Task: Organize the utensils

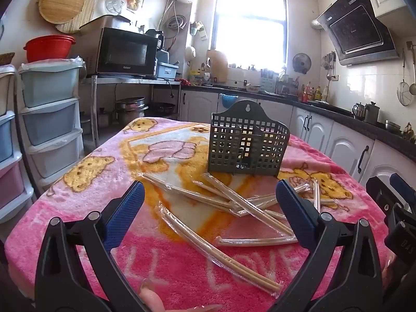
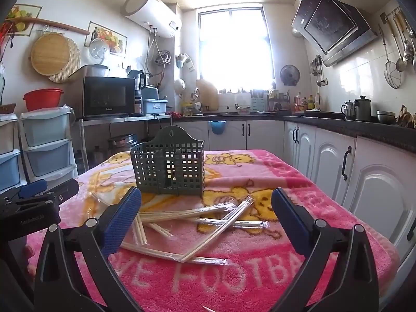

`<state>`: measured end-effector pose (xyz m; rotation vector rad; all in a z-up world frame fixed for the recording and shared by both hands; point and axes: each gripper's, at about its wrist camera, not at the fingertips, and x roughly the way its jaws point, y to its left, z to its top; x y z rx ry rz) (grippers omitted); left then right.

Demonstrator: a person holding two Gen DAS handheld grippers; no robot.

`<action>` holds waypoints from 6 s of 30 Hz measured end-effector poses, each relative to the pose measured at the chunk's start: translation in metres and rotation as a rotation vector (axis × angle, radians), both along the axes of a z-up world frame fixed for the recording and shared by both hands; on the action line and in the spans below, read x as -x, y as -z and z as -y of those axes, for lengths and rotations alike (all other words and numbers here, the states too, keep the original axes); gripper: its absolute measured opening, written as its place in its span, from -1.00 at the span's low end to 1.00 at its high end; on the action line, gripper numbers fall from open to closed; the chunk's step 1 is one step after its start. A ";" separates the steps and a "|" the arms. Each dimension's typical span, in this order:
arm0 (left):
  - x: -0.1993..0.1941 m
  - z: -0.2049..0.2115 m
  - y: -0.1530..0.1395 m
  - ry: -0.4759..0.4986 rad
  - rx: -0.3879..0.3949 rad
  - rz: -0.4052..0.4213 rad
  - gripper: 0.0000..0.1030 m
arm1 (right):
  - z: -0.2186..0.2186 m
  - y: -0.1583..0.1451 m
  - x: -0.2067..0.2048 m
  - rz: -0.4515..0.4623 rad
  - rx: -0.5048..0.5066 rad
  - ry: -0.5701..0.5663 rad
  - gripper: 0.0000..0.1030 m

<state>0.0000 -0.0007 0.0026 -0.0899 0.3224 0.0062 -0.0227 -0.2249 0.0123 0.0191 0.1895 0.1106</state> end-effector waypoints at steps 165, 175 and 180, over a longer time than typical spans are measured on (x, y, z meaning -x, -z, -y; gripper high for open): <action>-0.129 -0.034 -0.105 0.376 0.230 -0.217 -0.96 | 0.052 -0.116 -0.164 -0.320 -0.175 -0.260 -0.90; -0.139 -0.021 -0.149 0.412 0.206 -0.103 -0.96 | 0.038 -0.145 -0.167 -0.222 -0.152 -0.281 -0.90; -0.150 -0.014 -0.167 0.420 0.201 -0.063 -0.96 | 0.031 -0.158 -0.175 -0.177 -0.148 -0.294 -0.90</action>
